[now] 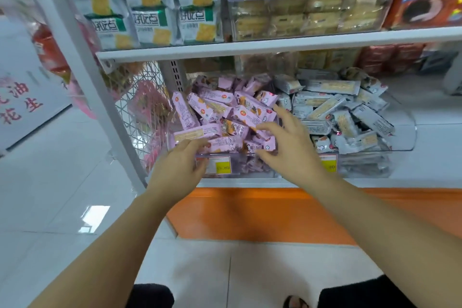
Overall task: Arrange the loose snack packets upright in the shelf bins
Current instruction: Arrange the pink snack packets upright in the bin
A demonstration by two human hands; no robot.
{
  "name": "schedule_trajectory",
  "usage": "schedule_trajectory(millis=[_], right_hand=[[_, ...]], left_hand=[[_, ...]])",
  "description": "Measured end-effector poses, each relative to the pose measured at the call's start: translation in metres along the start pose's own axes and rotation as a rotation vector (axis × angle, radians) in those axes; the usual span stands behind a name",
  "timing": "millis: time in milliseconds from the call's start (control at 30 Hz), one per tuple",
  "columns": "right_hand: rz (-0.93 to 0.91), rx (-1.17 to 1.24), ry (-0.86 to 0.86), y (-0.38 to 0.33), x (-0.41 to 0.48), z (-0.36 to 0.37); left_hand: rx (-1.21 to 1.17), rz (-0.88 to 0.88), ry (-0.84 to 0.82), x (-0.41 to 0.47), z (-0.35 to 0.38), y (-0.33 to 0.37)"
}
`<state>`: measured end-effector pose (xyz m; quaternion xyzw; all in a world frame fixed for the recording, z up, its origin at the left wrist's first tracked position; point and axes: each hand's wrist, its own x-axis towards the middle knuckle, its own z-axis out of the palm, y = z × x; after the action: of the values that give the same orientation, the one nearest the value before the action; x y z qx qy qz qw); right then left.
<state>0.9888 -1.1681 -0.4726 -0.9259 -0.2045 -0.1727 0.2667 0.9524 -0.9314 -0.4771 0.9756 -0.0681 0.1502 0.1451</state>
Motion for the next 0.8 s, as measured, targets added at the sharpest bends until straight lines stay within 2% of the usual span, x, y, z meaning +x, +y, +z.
schedule_trajectory(millis=[33, 133, 367, 533, 800], right_hand=[[-0.056, -0.023, 0.0, -0.01, 0.002, 0.001], [-0.157, 0.006, -0.139, -0.035, 0.014, 0.013], [-0.106, 0.02, -0.229, -0.051, 0.031, 0.028], [-0.068, 0.059, -0.061, -0.048, 0.02, 0.011], [0.104, 0.311, 0.3, -0.049, 0.005, -0.017]], left_hand=[[-0.015, 0.005, -0.008, 0.0, 0.0, -0.003], [-0.061, 0.014, -0.014, -0.001, 0.0, -0.013], [-0.141, 0.034, 0.002, -0.014, -0.005, -0.029], [-0.185, 0.022, -0.012, -0.015, -0.005, -0.038], [-0.112, -0.03, 0.119, 0.007, -0.002, -0.03]])
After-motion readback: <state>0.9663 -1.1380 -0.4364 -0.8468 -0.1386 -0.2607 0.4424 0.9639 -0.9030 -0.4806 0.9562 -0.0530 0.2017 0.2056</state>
